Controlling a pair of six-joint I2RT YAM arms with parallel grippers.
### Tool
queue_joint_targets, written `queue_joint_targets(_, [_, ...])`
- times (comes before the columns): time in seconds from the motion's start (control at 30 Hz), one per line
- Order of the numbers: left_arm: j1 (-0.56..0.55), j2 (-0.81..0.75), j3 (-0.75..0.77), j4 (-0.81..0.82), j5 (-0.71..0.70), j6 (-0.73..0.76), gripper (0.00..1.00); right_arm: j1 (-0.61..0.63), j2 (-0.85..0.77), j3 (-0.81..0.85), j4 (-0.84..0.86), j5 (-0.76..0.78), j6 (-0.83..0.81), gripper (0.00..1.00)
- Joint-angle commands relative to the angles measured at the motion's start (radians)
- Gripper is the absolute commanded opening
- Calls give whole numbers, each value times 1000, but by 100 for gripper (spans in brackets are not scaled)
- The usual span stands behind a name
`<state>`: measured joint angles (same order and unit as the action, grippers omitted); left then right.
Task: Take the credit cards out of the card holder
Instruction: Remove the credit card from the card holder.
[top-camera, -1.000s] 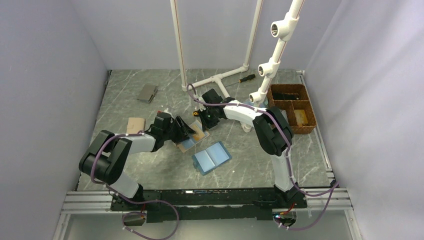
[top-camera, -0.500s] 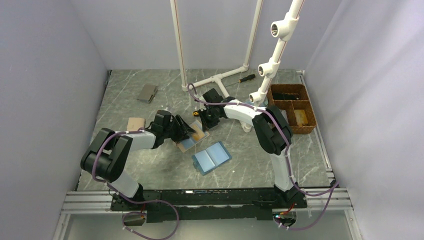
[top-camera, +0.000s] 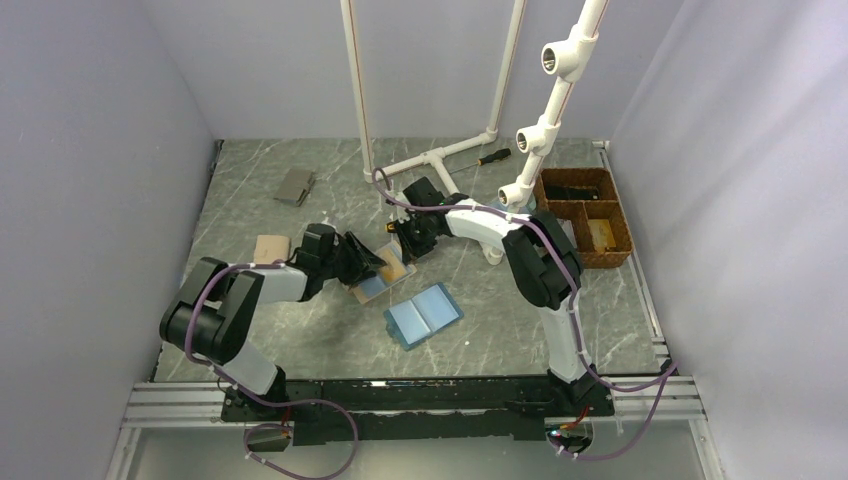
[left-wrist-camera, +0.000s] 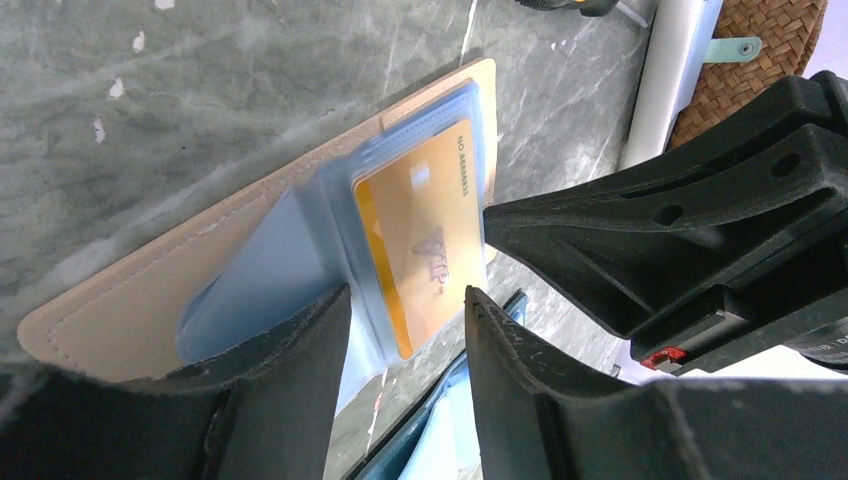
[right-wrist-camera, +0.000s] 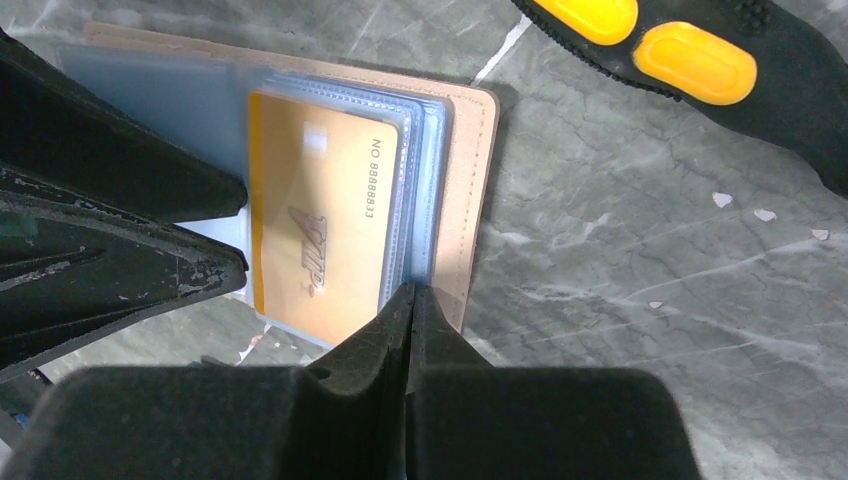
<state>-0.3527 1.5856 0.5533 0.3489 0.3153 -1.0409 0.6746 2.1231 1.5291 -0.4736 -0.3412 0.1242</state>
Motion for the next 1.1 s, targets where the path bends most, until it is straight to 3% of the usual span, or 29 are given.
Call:
queue_joint_targets(0.0, [4, -40, -24, -8, -36, 32, 52, 19, -9, 29, -21, 4, -6, 0])
queue_joint_targets(0.33, [4, -89, -26, -3, -16, 92, 51, -1, -65, 28, -13, 52, -15, 0])
queue_joint_targets(1.07, [4, 4, -3, 81, 36, 62, 50, -3, -58, 10, 17, -11, 11, 0])
